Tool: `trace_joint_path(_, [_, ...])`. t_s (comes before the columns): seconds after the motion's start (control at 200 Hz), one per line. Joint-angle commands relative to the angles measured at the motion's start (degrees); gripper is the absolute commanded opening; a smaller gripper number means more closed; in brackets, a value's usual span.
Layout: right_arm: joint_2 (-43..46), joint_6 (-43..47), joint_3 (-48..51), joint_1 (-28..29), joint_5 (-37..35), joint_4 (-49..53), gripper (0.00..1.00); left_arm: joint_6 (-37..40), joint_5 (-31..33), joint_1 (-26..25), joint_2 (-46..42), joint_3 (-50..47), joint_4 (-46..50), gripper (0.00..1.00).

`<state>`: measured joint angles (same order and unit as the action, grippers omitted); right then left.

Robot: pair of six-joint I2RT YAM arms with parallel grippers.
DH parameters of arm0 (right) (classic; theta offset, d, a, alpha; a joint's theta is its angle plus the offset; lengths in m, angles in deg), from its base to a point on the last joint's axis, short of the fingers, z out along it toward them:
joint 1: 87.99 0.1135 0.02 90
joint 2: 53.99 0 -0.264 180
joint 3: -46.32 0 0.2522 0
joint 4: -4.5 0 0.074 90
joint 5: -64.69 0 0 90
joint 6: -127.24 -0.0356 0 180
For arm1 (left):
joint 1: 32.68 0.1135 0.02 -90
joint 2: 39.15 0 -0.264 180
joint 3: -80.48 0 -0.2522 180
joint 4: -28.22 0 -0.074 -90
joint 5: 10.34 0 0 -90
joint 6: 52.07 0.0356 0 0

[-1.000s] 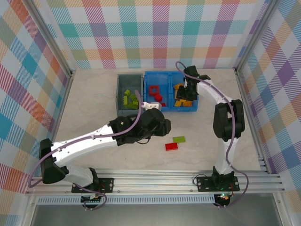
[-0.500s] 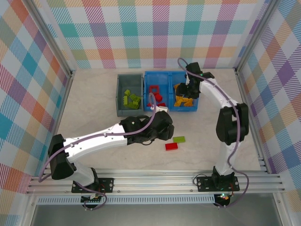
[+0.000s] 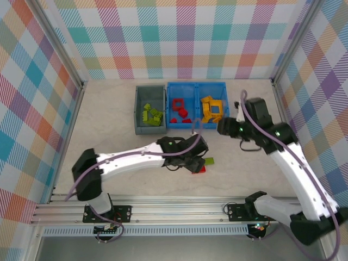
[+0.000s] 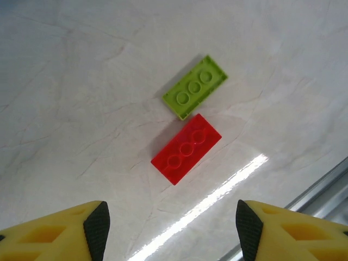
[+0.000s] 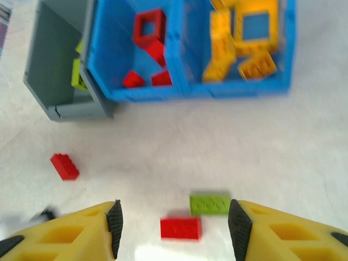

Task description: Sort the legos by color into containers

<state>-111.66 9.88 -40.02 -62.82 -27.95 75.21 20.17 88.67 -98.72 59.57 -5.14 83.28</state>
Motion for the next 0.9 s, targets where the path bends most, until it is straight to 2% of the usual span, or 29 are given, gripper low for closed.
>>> trace_joint_path(0.0, [6.8,-4.9,2.2,0.0,-1.6,8.2,0.59,12.9,-2.7,-0.3,5.0,5.8,1.7,0.66])
trace_joint_path(0.105, [12.1,-6.4,1.2,0.0,-4.3,10.8,0.63,18.6,-1.7,-0.3,11.3,11.7,1.9,0.69])
trace_joint_path(0.19, [17.4,-7.5,0.9,0.0,-4.4,8.9,0.68,22.4,-1.4,-0.1,18.0,18.1,4.2,0.69])
trace_joint_path(0.375, [23.8,-8.8,-0.5,0.0,-3.2,5.2,0.75,25.4,-1.4,1.4,29.7,29.8,9.9,0.7])
trace_joint_path(0.62, [24.6,-8.4,-2.9,0.0,-4.8,7.5,0.75,25.1,-6.7,3.8,35.8,36.0,13.5,0.7])
trace_joint_path(0.895, [23.8,-8.7,-1.8,0.0,-3.6,6.8,0.74,24.4,-4.5,4.5,38.4,37.0,14.1,0.67])
